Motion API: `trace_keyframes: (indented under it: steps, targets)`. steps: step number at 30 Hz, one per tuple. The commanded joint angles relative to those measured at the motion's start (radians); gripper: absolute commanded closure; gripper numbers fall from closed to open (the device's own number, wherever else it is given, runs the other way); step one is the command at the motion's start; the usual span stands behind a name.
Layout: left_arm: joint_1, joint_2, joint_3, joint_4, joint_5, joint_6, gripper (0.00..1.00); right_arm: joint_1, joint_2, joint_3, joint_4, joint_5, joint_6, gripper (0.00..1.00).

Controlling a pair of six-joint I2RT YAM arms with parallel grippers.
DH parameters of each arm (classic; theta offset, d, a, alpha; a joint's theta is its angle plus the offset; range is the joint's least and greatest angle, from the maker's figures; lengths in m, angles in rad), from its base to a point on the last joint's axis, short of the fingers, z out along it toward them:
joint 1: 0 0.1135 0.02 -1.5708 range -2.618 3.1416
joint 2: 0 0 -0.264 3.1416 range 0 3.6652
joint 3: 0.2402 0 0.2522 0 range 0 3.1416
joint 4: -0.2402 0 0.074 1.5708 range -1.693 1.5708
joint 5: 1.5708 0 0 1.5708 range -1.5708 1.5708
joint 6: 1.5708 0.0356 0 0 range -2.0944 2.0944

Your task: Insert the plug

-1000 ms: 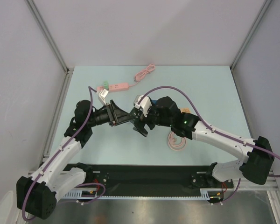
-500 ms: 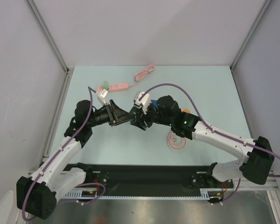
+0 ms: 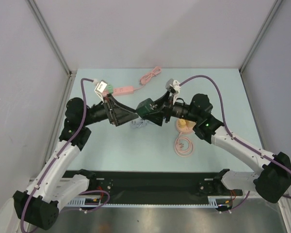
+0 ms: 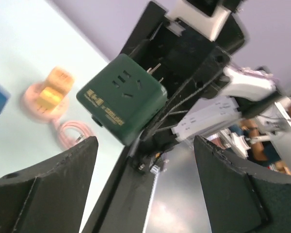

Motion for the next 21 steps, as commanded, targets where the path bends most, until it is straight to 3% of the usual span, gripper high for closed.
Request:
trace_keyframes:
  steps: [1, 2, 3, 5, 10, 13, 21]
  targets:
    - [0.005, -0.008, -0.031, 0.244, 0.105, -0.102, 0.15, -0.010, -0.051, -0.031, 0.356, -0.201, 0.215, 1.00]
    - [0.004, 0.000, -0.050, 0.407, 0.126, -0.164, 0.15, -0.010, -0.059, -0.037, 0.392, -0.237, 0.233, 1.00]
    - [0.002, 0.005, -0.070, 0.490, 0.129, -0.292, 0.16, -0.009, -0.062, -0.042, 0.430, -0.260, 0.226, 1.00]
    - [-0.004, 0.023, -0.094, 0.640, 0.132, -0.394, 0.16, -0.009, -0.071, -0.046, 0.430, -0.326, 0.163, 1.00]
    - [-0.027, 0.025, -0.088, 0.714, 0.172, -0.540, 0.13, -0.024, -0.099, -0.040, 0.332, -0.416, -0.050, 1.00]
    - [-0.056, 0.003, -0.113, 0.766, 0.165, -0.594, 0.09, -0.022, -0.116, -0.061, 0.379, -0.449, -0.132, 1.00]
    - [-0.142, -0.018, -0.125, 0.630, 0.152, -0.486, 0.09, -0.021, -0.068, -0.065, 0.574, -0.521, -0.130, 1.00]
